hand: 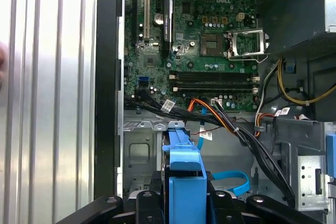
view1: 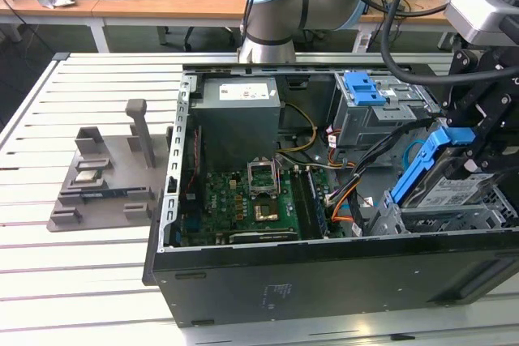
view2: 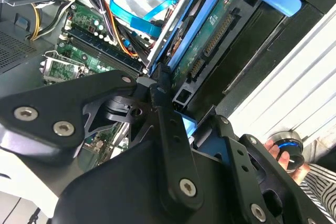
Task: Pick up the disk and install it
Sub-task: 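Insert the disk into the insertion slot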
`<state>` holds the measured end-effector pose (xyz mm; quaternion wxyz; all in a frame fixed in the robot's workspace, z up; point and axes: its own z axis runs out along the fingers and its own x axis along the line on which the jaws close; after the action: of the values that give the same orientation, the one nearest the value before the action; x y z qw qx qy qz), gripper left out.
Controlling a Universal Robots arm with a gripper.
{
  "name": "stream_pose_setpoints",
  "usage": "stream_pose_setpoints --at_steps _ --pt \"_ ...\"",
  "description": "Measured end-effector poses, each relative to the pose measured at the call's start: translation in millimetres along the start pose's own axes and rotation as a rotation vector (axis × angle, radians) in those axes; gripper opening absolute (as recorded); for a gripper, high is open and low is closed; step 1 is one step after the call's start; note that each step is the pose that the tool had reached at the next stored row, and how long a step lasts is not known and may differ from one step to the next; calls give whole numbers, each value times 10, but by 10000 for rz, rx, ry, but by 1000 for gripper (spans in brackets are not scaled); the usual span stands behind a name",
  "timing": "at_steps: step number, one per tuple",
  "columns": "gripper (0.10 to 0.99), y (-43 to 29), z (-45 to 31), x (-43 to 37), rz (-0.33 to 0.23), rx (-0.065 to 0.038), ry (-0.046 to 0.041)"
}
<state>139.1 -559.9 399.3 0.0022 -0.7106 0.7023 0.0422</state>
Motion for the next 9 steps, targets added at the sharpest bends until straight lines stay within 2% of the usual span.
stream_pose_setpoints --at_steps 3,4,9 --pt "376 0 1 0 -1 1 -1" --pt "439 0 1 0 0 0 0" --pt "439 0 1 0 0 0 0"
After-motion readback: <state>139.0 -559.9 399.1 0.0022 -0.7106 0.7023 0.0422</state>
